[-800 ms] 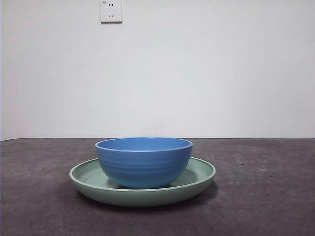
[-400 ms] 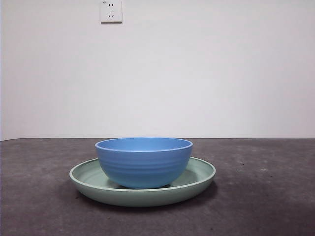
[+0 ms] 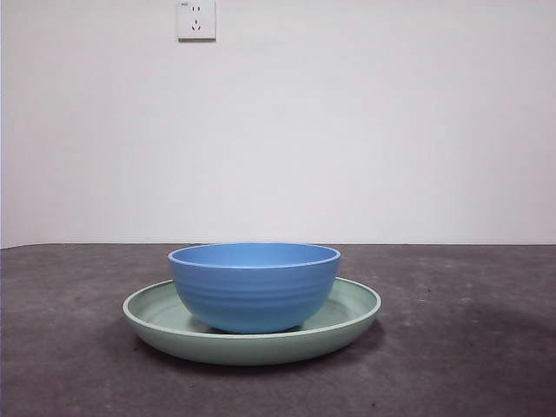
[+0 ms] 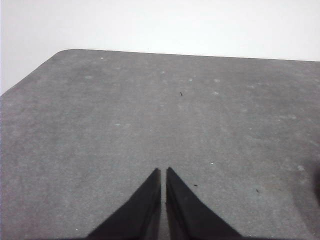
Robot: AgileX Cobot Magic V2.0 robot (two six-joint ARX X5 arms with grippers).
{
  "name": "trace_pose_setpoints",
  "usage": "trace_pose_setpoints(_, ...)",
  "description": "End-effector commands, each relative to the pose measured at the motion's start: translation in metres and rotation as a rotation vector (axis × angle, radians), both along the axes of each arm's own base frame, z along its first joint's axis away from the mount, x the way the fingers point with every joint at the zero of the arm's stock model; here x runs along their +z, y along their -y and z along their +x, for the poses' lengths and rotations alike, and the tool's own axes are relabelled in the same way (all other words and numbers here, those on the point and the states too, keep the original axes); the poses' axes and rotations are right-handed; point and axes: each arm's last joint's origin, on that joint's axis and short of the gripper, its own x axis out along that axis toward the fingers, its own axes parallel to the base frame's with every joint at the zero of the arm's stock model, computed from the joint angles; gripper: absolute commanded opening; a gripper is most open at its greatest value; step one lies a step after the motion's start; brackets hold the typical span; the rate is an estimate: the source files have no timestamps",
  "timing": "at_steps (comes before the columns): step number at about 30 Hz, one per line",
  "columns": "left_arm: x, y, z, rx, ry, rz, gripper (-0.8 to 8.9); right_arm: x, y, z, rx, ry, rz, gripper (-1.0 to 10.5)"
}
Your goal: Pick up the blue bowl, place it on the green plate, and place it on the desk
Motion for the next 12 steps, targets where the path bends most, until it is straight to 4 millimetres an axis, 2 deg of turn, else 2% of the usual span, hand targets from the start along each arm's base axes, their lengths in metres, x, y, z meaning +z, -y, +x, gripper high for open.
trace_pose_setpoints(1, -0.006, 0.0, 0.001, 0.002, -0.013, 0.012, 0.19, -0.007, 0.0, 0.0, -0.004, -0.053, 0.009, 0.4)
trace_pose_setpoints(12, -0.006, 0.0, 0.001, 0.002, -0.013, 0.012, 0.19, -0.025, 0.0, -0.003, -0.006, -0.183, 0.039, 0.4)
